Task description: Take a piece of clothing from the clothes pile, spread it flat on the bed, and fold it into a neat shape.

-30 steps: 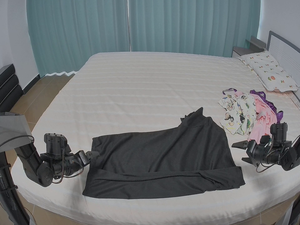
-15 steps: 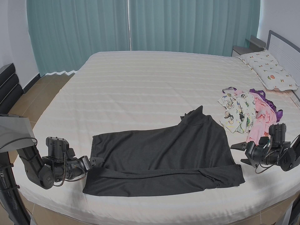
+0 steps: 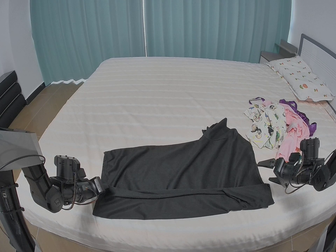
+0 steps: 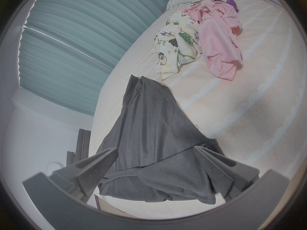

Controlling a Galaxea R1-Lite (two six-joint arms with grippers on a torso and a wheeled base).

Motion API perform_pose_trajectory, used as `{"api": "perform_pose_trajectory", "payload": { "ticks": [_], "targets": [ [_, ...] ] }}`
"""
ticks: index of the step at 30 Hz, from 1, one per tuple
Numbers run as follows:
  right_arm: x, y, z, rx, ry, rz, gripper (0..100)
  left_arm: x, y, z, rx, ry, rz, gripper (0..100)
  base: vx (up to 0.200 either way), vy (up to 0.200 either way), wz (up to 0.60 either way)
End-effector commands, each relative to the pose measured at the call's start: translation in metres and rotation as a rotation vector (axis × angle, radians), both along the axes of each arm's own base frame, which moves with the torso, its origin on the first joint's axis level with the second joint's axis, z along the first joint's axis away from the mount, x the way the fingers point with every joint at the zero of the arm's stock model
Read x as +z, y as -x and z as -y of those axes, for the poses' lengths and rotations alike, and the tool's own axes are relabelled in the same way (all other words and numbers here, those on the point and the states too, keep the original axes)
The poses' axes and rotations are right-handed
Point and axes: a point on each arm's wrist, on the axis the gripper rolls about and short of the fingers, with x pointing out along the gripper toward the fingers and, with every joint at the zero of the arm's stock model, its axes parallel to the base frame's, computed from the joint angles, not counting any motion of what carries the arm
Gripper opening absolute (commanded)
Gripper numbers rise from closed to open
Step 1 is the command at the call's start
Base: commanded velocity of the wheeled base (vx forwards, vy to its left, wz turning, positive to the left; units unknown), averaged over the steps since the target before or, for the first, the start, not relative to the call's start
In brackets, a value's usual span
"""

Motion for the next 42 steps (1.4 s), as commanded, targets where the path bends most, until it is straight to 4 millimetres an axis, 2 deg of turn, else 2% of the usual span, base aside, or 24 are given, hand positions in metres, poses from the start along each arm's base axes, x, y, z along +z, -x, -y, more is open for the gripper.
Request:
{"api": "perform_pose_trajectory", "payload": {
  "ticks": [1,5,11,28,37,42],
  "targets": [
    [-0.005,-0.002,-0.005,0.018,-0.002,-0.017,100,0.007,0.000,-0.003,0.020,0.012,0.021,0,0.000,0.000,0.00],
    [-0.017,-0.006,-0.005,0.028,0.011,-0.045,100,0.015,-0.001,-0.003,0.049,0.049,0.034,0,0.000,0.000,0.00],
    [-0.026,-0.007,-0.006,0.052,0.037,-0.067,100,0.017,-0.001,-0.004,0.056,0.059,0.036,0,0.000,0.000,0.00],
    [-0.032,-0.005,-0.001,0.048,0.083,-0.079,100,0.016,0.000,-0.004,0.055,0.059,0.030,0,0.000,0.000,0.00],
    [-0.032,-0.008,0.009,0.021,0.139,-0.062,100,0.016,0.000,-0.004,0.055,0.059,0.033,0,0.000,0.000,0.00],
    [-0.036,-0.009,0.007,0.034,0.142,-0.070,100,0.016,0.000,-0.004,0.055,0.059,0.033,0,0.000,0.000,0.00]
  ]
}}
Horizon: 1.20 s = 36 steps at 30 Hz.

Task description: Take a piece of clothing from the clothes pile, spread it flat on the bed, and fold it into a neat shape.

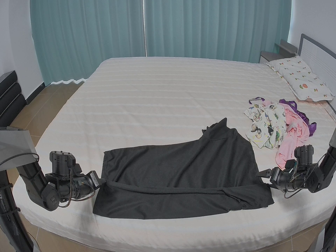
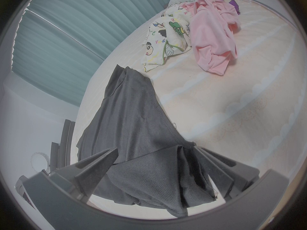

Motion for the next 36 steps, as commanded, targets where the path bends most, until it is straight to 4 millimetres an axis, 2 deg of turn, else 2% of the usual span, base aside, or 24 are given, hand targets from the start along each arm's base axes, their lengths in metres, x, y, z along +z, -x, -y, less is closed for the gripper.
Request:
{"api": "perform_pose_trajectory", "payload": {
  "ticks": [1,6,14,20,21,25,36],
  "targets": [
    [-0.005,-0.001,-0.002,0.008,-0.002,-0.014,100,0.000,0.000,0.000,0.000,0.001,0.002,0,0.000,0.000,0.00],
    [-0.006,-0.007,-0.005,0.017,-0.001,-0.004,100,0.001,-0.001,0.000,0.003,0.003,0.004,0,0.000,0.000,0.00],
    [0.005,-0.013,-0.002,0.007,0.005,0.100,100,0.000,-0.002,-0.002,0.012,0.004,0.002,0,0.000,0.000,0.00],
    [0.000,-0.015,-0.004,0.017,0.005,0.092,100,0.001,-0.002,-0.003,0.013,0.004,0.004,0,0.000,0.000,0.00],
    [-0.008,-0.016,-0.006,0.037,0.019,0.071,100,0.000,-0.002,-0.003,0.015,0.004,0.002,0,0.000,0.000,0.00],
    [-0.018,-0.015,-0.006,0.091,0.061,0.058,100,0.001,-0.002,-0.003,0.015,0.004,0.004,0,0.000,0.000,0.00],
    [-0.020,-0.015,-0.006,0.128,0.094,0.064,100,0.001,-0.002,-0.003,0.015,0.004,0.004,0,0.000,0.000,0.00]
  ]
}}
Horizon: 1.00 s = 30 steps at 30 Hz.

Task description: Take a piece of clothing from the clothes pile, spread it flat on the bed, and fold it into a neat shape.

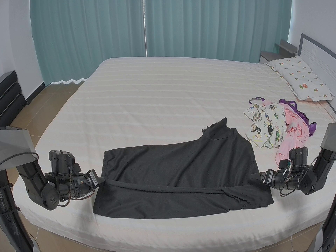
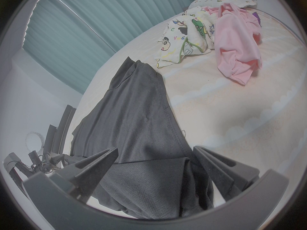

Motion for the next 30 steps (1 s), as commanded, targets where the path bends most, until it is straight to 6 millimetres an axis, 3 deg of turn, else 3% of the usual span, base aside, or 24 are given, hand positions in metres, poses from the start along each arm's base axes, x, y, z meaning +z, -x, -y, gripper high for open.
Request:
{"api": "perform_pose_trajectory", "payload": {
  "ticks": [1,15,30],
  "targets": [
    [-0.003,0.001,0.000,0.003,-0.001,-0.011,0,0.000,0.000,0.000,0.000,0.001,0.000,0,0.000,0.000,0.00],
    [0.002,0.001,0.008,-0.027,-0.004,0.005,0,0.000,0.001,-0.001,0.004,0.000,-0.003,0,0.000,0.000,0.00],
    [0.030,0.014,0.026,-0.037,-0.069,0.088,0,0.016,0.009,-0.004,0.013,0.007,0.042,0,0.000,0.000,0.00]
  ]
}}
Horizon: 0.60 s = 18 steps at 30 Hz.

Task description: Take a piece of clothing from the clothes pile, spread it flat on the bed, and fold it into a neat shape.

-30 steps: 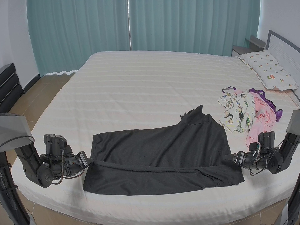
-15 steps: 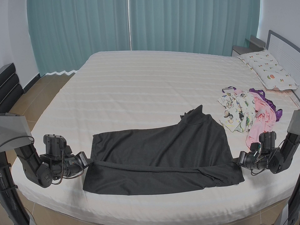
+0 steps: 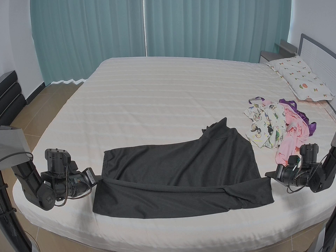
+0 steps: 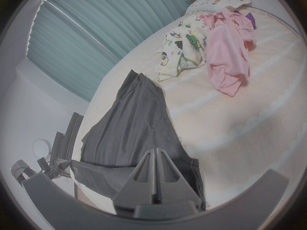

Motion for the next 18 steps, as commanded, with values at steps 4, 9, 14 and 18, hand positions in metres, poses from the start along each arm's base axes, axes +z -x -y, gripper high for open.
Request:
{"api": "perform_pose_trajectory", "payload": {
  "ticks": [4,9,14,18],
  "targets": [
    [0.019,0.005,0.008,-0.022,-0.032,0.059,0,0.011,0.014,-0.002,0.004,0.004,0.019,0,0.000,0.000,0.00],
    [0.038,0.014,0.009,-0.039,-0.100,0.100,0,0.022,0.031,-0.004,-0.001,0.007,0.036,0,0.000,0.000,0.00],
    [0.042,0.024,0.008,-0.040,-0.098,0.104,0,0.028,0.040,-0.004,-0.003,0.009,0.053,0,0.000,0.000,0.00],
    [0.046,0.040,0.011,-0.025,-0.119,0.113,0,0.029,0.058,-0.004,-0.008,0.006,0.037,0,0.000,0.000,0.00]
  ]
}}
